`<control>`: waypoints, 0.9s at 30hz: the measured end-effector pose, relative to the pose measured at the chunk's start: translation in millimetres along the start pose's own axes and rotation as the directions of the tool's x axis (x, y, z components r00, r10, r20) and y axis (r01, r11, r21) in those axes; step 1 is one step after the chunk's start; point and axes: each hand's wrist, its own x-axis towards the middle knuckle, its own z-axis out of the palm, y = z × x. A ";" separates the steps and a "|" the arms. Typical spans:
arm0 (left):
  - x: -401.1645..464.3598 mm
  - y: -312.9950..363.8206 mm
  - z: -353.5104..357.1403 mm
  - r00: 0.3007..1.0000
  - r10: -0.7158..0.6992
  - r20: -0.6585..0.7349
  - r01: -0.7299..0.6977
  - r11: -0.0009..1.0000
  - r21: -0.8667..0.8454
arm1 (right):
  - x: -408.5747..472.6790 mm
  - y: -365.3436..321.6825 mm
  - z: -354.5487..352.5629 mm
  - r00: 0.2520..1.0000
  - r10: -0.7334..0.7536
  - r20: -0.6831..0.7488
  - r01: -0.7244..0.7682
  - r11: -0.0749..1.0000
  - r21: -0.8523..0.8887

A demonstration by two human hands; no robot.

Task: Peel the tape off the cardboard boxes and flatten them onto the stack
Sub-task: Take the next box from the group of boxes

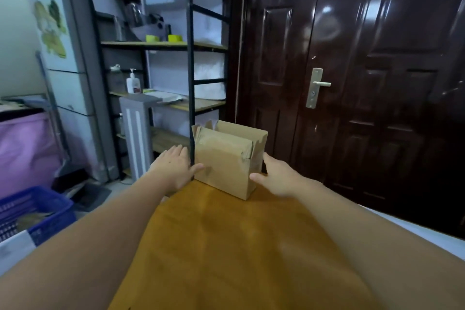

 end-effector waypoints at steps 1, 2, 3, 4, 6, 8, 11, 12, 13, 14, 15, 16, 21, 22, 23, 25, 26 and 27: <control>10.7 -4.6 6.8 0.999 -0.036 0.000 0.036 0.999 -0.032 | 9.7 0.7 3.5 1.000 0.009 -0.013 -0.008 0.999 0.035; 20.6 -6.7 12.7 0.998 -0.056 -0.001 0.056 0.996 -0.073 | 17.9 1.9 6.9 0.999 0.019 -0.026 -0.017 0.997 0.071; 29.3 -6.9 17.6 0.998 -0.060 -0.004 0.059 0.991 -0.116 | 24.7 3.5 10.3 0.999 0.031 -0.037 -0.027 0.994 0.108; 36.7 -5.4 21.3 0.999 -0.049 -0.006 0.047 0.987 -0.155 | 29.8 4.9 13.5 0.998 0.040 -0.041 -0.034 0.990 0.140; 46.6 0.8 25.2 1.000 -0.001 -0.009 -0.001 0.977 -0.215 | 36.0 7.1 20.7 0.998 0.051 -0.033 -0.044 0.981 0.187; 47.6 9.5 25.8 1.000 0.018 -0.017 -0.022 0.951 -0.309 | 37.5 9.0 25.7 0.998 0.056 -0.025 -0.049 0.970 0.236; 29.8 19.2 29.0 0.998 -0.004 -0.062 -0.025 0.893 -0.449 | 30.5 10.6 28.2 0.996 0.080 -0.048 -0.060 0.944 0.324; 19.7 22.3 30.6 0.997 0.004 -0.074 -0.038 0.887 -0.460 | 25.0 11.5 26.7 0.994 0.086 -0.061 -0.059 0.933 0.355; 7.8 24.7 32.8 0.996 0.017 -0.086 -0.055 0.883 -0.466 | 17.5 12.1 24.6 0.993 0.090 -0.073 -0.055 0.921 0.385; -5.4 27.4 34.8 0.994 0.030 -0.101 -0.075 0.876 -0.476 | 8.4 12.9 22.8 0.992 0.094 -0.087 -0.050 0.912 0.407; -18.6 30.8 36.2 0.992 0.047 -0.115 -0.098 0.864 -0.494 | -2.5 14.3 21.1 0.990 0.100 -0.103 -0.047 0.905 0.423; -32.3 35.3 37.3 0.990 0.063 -0.128 -0.121 0.846 -0.520 | -15.4 16.0 19.5 0.987 0.110 -0.117 -0.049 0.900 0.433; -96.3 74.0 29.8 0.979 0.109 -0.174 -0.195 0.761 -0.619 | -95.3 24.0 11.2 0.975 0.156 -0.160 -0.068 0.888 0.455; -109.3 82.2 26.7 0.978 0.110 -0.175 -0.197 0.746 -0.636 | -112.5 25.3 8.8 0.972 0.165 -0.165 -0.070 0.880 0.470; -123.0 90.4 24.4 0.978 0.106 -0.179 -0.199 0.733 -0.651 | -130.7 26.8 6.3 0.970 0.174 -0.171 -0.072 0.872 0.484; -150.2 106.3 20.7 0.974 0.094 -0.208 -0.212 0.712 -0.670 | -165.5 29.6 3.5 0.962 0.189 -0.199 -0.065 0.861 0.504; -163.7 114.4 18.2 0.972 0.084 -0.217 -0.213 0.703 -0.678 | -182.3 30.8 2.8 0.956 0.202 -0.211 -0.066 0.853 0.518; -176.9 123.0 16.3 0.972 0.077 -0.223 -0.213 0.696 -0.685 | -199.3 33.5 2.5 0.950 0.222 -0.220 -0.074 0.844 0.532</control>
